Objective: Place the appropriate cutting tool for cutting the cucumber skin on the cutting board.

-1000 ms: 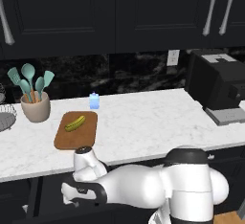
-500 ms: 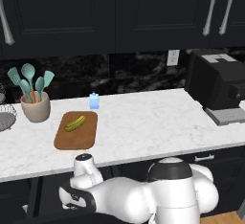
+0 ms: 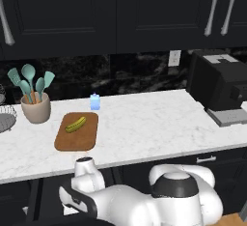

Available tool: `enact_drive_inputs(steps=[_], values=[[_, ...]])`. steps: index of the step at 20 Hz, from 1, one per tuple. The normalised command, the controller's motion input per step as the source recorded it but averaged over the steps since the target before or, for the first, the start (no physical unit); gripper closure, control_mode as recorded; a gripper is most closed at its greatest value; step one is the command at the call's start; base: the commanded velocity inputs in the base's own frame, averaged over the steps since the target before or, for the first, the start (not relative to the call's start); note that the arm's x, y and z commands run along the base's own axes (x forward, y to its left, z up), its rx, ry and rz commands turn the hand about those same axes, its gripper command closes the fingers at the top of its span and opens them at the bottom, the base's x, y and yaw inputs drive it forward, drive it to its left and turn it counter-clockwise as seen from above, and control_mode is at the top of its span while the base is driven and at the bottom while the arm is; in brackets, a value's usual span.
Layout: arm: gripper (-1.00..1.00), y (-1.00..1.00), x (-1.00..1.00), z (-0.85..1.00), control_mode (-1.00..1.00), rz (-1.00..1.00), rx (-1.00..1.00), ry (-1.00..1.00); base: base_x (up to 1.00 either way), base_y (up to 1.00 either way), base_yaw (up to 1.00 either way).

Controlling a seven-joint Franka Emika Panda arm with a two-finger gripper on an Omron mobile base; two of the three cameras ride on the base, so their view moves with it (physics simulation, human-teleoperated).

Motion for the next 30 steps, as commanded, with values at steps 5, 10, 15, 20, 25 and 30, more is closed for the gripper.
enact_drive_inputs(steps=[5, 10, 15, 20, 25, 30], values=[[-1.0, -0.05, -0.63, 0.0, -1.0, 0.0, 0.0, 0.13, 0.0, 0.0, 0.0], [-1.0, -0.04, -0.71, 0.15, -1.0, 0.0, 0.0, 0.13, 0.0, 0.0, 0.0], [-1.0, 0.0, -0.59, 0.34, -1.0, 0.0, 0.0, 0.11, 0.0, 0.0, 0.0], [-1.0, 0.02, -0.33, 0.52, -1.0, 0.0, 0.0, 0.03, 0.0, 0.0, 0.0], [-1.0, 0.1, 0.0, 0.43, -1.0, 0.0, 0.0, -0.2, 0.0, 0.0, 0.0], [-1.0, 0.12, 0.07, 0.16, -1.0, 0.0, 0.0, -0.22, 0.0, 0.0, 0.0]])
